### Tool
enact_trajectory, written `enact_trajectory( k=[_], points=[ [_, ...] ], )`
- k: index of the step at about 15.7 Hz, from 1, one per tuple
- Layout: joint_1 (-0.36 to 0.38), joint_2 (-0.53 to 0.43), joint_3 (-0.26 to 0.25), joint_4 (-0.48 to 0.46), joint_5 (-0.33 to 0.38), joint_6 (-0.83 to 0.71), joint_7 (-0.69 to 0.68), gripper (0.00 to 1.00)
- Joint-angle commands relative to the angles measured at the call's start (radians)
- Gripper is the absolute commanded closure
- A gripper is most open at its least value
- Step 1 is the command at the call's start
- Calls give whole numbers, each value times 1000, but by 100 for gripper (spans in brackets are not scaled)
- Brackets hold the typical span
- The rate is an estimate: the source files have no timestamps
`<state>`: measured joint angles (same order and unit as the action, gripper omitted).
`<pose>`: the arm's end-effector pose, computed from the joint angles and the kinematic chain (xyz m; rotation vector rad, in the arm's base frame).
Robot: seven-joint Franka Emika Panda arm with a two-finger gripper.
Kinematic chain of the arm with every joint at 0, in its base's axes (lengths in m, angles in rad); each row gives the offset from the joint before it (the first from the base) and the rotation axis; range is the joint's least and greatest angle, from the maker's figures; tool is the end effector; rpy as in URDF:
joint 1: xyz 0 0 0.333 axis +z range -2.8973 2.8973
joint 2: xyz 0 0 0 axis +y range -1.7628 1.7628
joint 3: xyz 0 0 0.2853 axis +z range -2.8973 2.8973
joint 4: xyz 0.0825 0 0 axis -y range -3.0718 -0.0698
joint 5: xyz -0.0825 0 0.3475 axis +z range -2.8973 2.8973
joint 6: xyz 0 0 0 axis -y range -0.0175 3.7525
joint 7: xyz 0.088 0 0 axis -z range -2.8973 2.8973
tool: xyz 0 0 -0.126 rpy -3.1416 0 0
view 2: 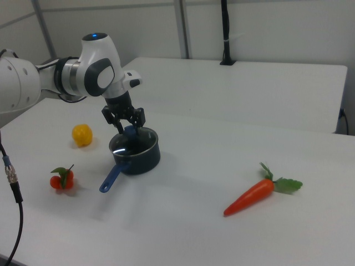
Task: Open lid
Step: 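Close the gripper on the blue lid knob, then lift the glass lid off the saucepan and carry it beside the pan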
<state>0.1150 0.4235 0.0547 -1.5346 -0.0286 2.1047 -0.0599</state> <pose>0.6425 0.1037 0.3929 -3.1069 -0.3681 -0.2308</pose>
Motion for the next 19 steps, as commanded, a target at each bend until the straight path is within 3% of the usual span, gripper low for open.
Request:
enact_trajectory(
  k=[1, 5, 7, 14, 19],
  points=[
    [6, -5, -3, -12, -11, 24, -17, 35],
    [8, -6, -1, -10, -11, 21, -15, 54],
    [9, -12, -3, -9, -10, 12, -14, 57],
    [-4, -101, -3, -12, 2, -72, 2, 59],
    [-78, -189, -3, -39, 4, -130, -3, 59]
  ],
)
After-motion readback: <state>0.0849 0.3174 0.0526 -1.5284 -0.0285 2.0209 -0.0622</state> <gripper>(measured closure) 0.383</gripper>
